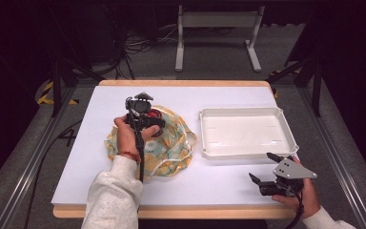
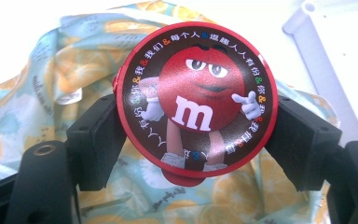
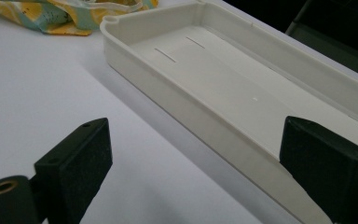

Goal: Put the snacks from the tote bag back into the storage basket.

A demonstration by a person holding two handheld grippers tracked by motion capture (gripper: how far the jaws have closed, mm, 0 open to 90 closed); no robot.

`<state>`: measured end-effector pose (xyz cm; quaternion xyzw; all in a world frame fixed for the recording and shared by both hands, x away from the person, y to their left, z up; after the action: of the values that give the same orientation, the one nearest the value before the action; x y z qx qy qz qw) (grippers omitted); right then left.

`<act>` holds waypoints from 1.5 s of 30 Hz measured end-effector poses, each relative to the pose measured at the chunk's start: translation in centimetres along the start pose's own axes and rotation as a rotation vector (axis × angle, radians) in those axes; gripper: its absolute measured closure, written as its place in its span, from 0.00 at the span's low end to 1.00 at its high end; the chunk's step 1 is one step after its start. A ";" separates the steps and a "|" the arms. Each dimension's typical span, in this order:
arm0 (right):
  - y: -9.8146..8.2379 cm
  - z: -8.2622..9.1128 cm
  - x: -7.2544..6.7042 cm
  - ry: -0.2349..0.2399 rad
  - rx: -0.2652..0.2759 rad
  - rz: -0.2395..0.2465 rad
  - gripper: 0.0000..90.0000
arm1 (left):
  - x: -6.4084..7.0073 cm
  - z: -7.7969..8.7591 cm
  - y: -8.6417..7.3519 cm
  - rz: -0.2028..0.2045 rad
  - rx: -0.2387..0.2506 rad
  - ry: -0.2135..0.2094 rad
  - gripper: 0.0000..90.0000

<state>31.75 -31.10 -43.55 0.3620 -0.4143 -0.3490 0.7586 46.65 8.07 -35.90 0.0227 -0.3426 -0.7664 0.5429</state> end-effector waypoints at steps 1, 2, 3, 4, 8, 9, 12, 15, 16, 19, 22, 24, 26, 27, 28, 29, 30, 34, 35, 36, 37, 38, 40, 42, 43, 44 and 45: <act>0.0 0.0 0.0 0.000 -0.001 -0.002 0.11 | 0.5 -0.1 0.2 -0.007 -0.009 -0.001 0.28; 0.0 0.0 0.0 0.000 -0.001 -0.002 0.11 | 0.5 -0.1 0.2 -0.007 -0.009 -0.001 0.28; 0.0 0.0 0.0 0.000 0.000 -0.003 0.11 | 0.9 -0.1 0.4 -0.013 -0.008 0.005 0.28; 0.0 0.0 0.1 0.000 0.001 -0.003 0.11 | 1.3 -0.1 0.6 -0.020 -0.005 0.006 0.28; 0.0 0.0 0.0 -0.002 0.001 -0.002 0.11 | 2.8 -0.6 1.2 -0.043 -0.012 -0.017 0.28; 0.0 0.0 0.0 -0.001 0.000 -0.002 0.11 | 3.1 -0.6 1.3 -0.054 -0.019 -0.018 0.28; 0.0 0.0 0.0 -0.001 -0.001 -0.002 0.11 | 4.0 -0.8 1.7 -0.069 -0.017 -0.019 0.28; 0.0 0.1 0.0 -0.005 -0.002 -0.003 0.11 | 4.6 -1.0 1.9 -0.072 -0.023 -0.028 0.28; 0.0 0.2 0.1 -0.006 -0.002 -0.005 0.11 | 5.0 -1.2 1.9 -0.077 -0.028 -0.036 0.28; 0.0 0.4 0.1 -0.012 0.001 -0.009 0.11 | 5.7 -1.7 2.1 -0.083 -0.037 -0.041 0.28; 0.0 0.6 0.0 -0.015 0.001 -0.006 0.11 | 6.5 -2.4 2.3 -0.098 -0.051 -0.042 0.28; -0.1 0.7 0.1 -0.020 0.002 -0.007 0.11 | 7.0 -2.7 2.5 -0.101 -0.057 -0.047 0.28; -0.2 0.8 0.2 -0.023 0.001 -0.011 0.11 | 7.4 -3.1 2.6 -0.105 -0.059 -0.049 0.28; -0.2 0.8 0.2 -0.023 0.001 -0.011 0.11 | 7.4 -3.1 2.6 -0.105 -0.059 -0.049 0.28; -0.3 0.9 0.2 -0.027 -0.002 -0.013 0.11 | 7.8 -3.3 2.6 -0.106 -0.066 -0.057 0.28; -0.3 1.0 0.3 -0.029 -0.001 -0.015 0.11 | 8.0 -3.5 2.7 -0.107 -0.069 -0.064 0.28; -0.3 1.0 0.3 -0.030 -0.001 -0.016 0.11 | 8.2 -3.7 2.7 -0.104 -0.070 -0.067 0.28; -0.2 1.3 0.2 -0.031 0.019 -0.016 0.11 | 9.2 -4.5 3.1 -0.111 -0.076 -0.067 0.28; -0.2 1.4 0.2 -0.035 0.018 -0.015 0.11 | 9.5 -4.7 3.2 -0.110 -0.081 -0.069 0.28; -0.2 1.4 0.2 -0.034 0.014 -0.015 0.11 | 10.0 -5.3 3.2 -0.120 -0.090 -0.073 0.28; -0.3 1.3 0.2 -0.036 0.015 -0.014 0.11 | 10.2 -5.6 3.2 -0.115 -0.093 -0.076 0.28; -0.2 1.4 0.2 -0.039 0.019 -0.016 0.11 | 10.4 -5.8 3.2 -0.125 -0.099 -0.077 0.28; -0.1 1.5 0.2 -0.038 0.030 -0.016 0.11 | 10.9 -6.4 3.2 -0.130 -0.111 -0.082 0.28; -0.1 1.4 0.2 -0.036 0.027 -0.015 0.11 | 11.0 -6.6 3.2 -0.128 -0.113 -0.087 0.28; -0.1 1.4 0.1 -0.034 0.026 -0.012 0.11 | 11.4 -6.9 3.3 -0.132 -0.120 -0.089 0.28; -0.1 1.3 0.1 -0.032 0.025 -0.010 0.11 | 11.4 -6.9 3.3 -0.132 -0.120 -0.089 0.28; -0.1 1.3 0.1 -0.032 0.025 -0.010 0.11 | 11.6 -7.0 3.3 -0.138 -0.119 -0.090 0.28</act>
<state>30.59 -31.61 -43.08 0.3677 -0.4289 -0.3535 0.7456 47.44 -5.87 -35.55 -0.0207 -0.3179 -0.8212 0.4734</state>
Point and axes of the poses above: each handheld gripper's, and its own axes: z roughly backward along the jaws, y roughly out of its top, x roughly to its right, the point moved 3 cm from there along -z, roughly forward along the jaws, and after that the axes turned 15 degrees about -y, right-handed, at the moved point
